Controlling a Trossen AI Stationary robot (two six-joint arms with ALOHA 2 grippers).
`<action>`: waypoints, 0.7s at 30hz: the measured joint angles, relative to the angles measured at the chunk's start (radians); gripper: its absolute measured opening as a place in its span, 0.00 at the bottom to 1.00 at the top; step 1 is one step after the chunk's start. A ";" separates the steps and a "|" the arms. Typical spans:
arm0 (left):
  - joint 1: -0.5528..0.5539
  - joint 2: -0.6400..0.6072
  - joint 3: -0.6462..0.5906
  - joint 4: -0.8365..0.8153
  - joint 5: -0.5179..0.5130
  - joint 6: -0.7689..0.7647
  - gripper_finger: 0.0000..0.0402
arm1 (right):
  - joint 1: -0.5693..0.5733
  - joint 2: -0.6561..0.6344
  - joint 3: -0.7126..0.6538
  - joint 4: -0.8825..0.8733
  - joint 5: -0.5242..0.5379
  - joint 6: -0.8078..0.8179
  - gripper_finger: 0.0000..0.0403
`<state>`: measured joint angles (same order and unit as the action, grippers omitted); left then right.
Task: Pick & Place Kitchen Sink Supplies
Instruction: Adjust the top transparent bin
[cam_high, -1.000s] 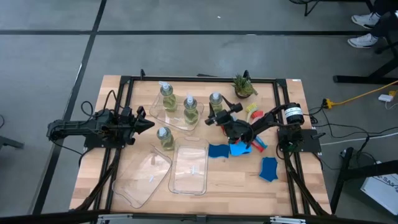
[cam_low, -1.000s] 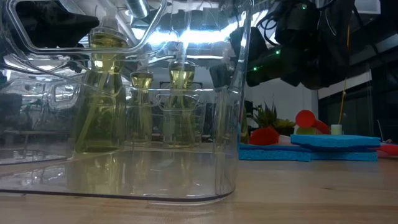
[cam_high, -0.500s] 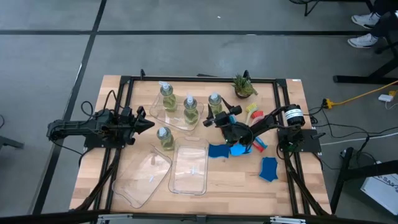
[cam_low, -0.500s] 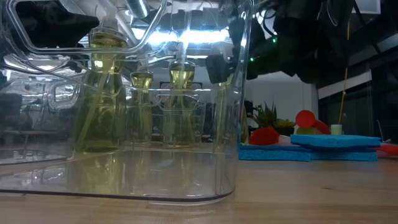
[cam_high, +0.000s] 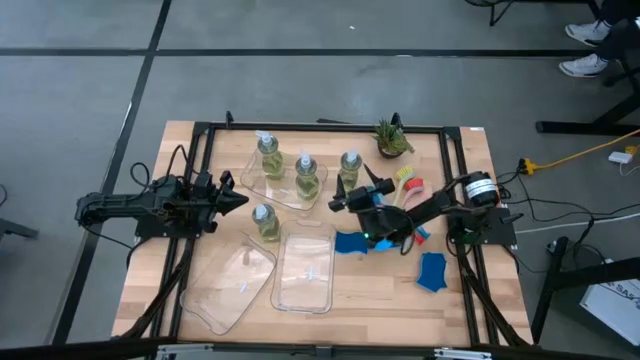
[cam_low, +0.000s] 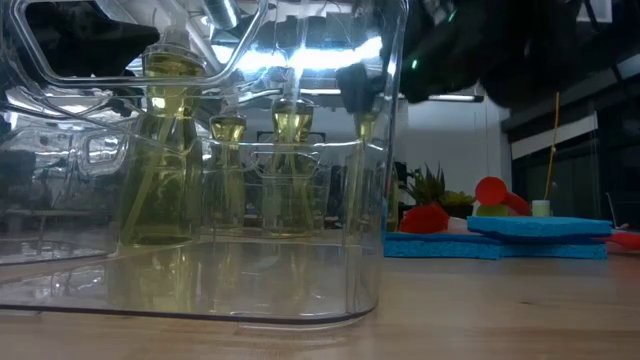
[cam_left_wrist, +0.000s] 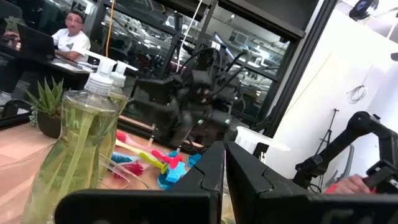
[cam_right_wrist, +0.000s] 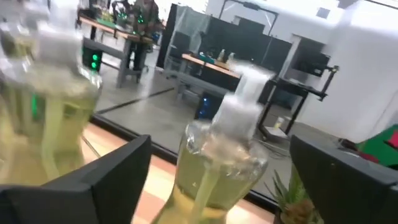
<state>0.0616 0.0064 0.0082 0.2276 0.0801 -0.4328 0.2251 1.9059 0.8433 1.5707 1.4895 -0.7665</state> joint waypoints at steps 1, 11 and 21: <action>0.000 0.000 0.000 0.000 0.000 0.000 0.03 | 0.015 -0.012 0.000 0.001 -0.001 -0.004 0.98; 0.000 0.000 0.000 0.000 0.000 0.000 0.03 | 0.160 -0.025 0.000 -0.003 -0.033 0.032 0.91; 0.000 0.000 0.000 0.000 0.000 0.000 0.03 | 0.172 -0.025 0.000 -0.237 -0.212 0.516 0.48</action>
<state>0.0614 0.0067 0.0084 0.2274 0.0799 -0.4328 0.3973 1.8812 0.8436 1.3332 1.2777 -0.2508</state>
